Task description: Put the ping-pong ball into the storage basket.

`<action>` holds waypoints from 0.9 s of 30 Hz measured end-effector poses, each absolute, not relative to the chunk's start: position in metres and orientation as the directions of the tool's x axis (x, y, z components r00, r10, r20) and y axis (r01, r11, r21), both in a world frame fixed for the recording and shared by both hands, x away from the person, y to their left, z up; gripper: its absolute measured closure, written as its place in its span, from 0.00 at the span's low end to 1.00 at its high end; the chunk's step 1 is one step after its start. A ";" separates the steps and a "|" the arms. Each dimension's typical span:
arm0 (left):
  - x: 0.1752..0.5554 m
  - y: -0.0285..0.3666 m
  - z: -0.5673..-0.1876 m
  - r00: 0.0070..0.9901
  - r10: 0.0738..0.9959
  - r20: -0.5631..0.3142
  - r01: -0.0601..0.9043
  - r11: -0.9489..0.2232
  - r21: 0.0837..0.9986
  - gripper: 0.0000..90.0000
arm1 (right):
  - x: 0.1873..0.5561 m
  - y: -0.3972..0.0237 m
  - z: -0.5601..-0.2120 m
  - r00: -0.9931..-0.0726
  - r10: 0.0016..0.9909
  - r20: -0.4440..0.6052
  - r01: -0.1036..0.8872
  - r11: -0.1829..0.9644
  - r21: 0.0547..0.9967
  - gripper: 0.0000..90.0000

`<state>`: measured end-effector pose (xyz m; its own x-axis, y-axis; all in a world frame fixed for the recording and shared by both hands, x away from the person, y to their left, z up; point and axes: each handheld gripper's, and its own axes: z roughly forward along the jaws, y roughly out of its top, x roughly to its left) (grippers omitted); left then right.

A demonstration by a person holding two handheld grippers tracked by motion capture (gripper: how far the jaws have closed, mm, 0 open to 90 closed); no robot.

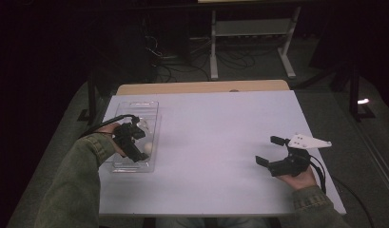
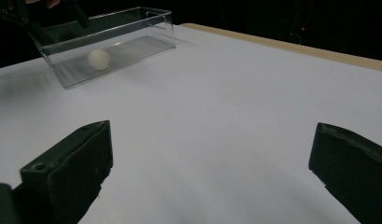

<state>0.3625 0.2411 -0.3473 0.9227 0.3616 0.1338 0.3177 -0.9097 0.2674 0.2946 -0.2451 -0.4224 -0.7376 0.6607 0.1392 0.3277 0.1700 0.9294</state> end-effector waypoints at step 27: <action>0.353 0.249 -0.330 0.891 0.438 0.120 0.339 -0.816 0.468 0.00 | 0.295 -0.248 -0.421 -0.730 0.670 0.136 0.321 0.160 0.934 0.00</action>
